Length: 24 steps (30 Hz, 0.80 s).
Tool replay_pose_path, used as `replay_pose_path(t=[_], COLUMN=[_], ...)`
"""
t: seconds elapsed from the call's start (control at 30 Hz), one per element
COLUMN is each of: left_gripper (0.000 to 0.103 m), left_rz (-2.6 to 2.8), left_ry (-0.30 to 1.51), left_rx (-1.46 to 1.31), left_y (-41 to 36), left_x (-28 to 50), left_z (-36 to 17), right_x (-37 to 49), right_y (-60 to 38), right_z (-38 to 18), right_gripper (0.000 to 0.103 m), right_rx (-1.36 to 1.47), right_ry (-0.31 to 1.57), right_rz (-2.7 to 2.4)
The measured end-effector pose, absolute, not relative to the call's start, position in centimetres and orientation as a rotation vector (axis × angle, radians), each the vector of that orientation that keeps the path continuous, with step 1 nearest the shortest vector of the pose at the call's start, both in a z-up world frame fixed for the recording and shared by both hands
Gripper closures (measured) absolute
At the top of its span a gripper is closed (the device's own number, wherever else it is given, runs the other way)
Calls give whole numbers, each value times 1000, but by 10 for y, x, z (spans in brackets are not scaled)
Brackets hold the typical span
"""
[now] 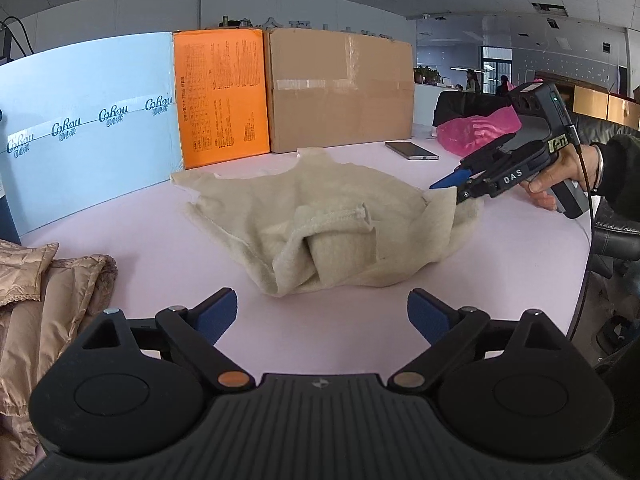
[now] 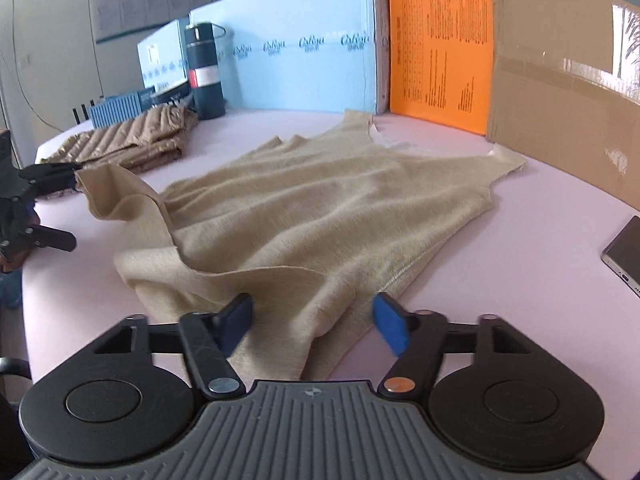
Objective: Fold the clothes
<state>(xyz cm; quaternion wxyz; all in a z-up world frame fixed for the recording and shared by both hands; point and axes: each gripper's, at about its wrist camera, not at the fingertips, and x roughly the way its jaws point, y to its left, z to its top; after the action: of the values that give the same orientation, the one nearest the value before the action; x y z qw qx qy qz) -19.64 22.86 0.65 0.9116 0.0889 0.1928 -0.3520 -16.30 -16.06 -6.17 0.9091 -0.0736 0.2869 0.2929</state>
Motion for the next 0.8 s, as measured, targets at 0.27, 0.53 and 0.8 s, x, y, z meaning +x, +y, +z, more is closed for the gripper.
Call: replay_pose_path(t=[0.27,0.53,0.8], left_gripper=[11,10,10], left_rz=[-711,-716,-699], left_ry=[429,443,477], left_rx=[194,207,226], left_y=[228,226,220], left_x=[-194,-192,-190], left_z=[6,5,3], right_x=[-191,-251,-251], right_y=[-168,-174,-167], right_z=[-49,-44,-35], right_gripper=[91,90,31], right_rx=[-164,-386,-396], right_ry=[526,634,354], right_rz=[757,1062,738])
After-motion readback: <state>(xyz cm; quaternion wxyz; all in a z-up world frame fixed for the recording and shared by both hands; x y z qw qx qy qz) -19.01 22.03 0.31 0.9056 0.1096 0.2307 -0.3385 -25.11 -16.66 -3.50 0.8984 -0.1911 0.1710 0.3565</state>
